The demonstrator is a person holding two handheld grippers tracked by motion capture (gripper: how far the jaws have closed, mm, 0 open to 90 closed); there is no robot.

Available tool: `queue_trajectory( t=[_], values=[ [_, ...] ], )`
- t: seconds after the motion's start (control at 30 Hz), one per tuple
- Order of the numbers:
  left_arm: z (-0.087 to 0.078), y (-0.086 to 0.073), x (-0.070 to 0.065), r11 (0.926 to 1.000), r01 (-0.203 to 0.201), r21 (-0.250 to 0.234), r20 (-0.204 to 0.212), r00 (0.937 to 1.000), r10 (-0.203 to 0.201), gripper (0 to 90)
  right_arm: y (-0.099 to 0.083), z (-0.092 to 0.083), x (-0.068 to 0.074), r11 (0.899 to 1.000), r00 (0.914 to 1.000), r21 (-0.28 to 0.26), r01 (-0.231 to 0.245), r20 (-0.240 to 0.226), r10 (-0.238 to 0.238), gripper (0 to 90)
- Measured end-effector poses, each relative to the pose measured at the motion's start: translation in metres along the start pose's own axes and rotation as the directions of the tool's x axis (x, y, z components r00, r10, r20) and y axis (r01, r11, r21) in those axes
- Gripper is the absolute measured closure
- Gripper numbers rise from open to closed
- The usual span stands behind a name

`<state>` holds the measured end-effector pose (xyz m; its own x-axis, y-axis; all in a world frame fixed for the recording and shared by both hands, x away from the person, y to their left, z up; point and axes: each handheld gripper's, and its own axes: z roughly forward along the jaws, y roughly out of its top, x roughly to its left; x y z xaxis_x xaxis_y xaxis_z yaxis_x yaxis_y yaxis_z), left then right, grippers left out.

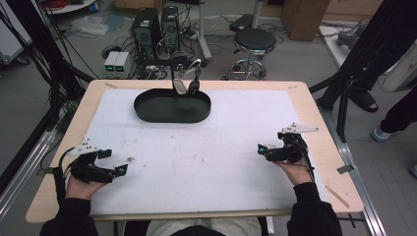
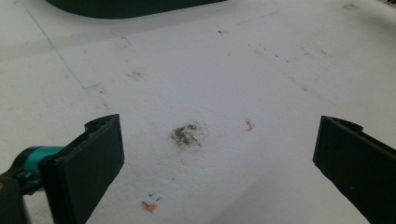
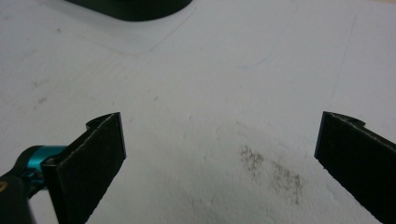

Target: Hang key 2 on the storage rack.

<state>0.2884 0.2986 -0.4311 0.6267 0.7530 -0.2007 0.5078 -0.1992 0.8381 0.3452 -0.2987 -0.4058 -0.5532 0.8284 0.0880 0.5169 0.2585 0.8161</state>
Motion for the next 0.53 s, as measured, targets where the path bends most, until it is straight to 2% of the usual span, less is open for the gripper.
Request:
queue_trajectory(
  t=[0.17,0.53],
  values=[
    [0.001,0.000,0.000,1.0000,0.007,0.003,0.000,1.0000,-0.007,2.3,-0.012,-0.003,0.002,0.999,0.9999,0.032,0.017,0.002,-0.017,1.1],
    [0.001,0.000,0.000,0.9999,0.001,0.011,-0.001,1.0000,-0.001,2.3,-0.022,-0.011,0.008,0.999,0.9997,0.034,0.021,0.012,-0.022,1.1]
  ],
)
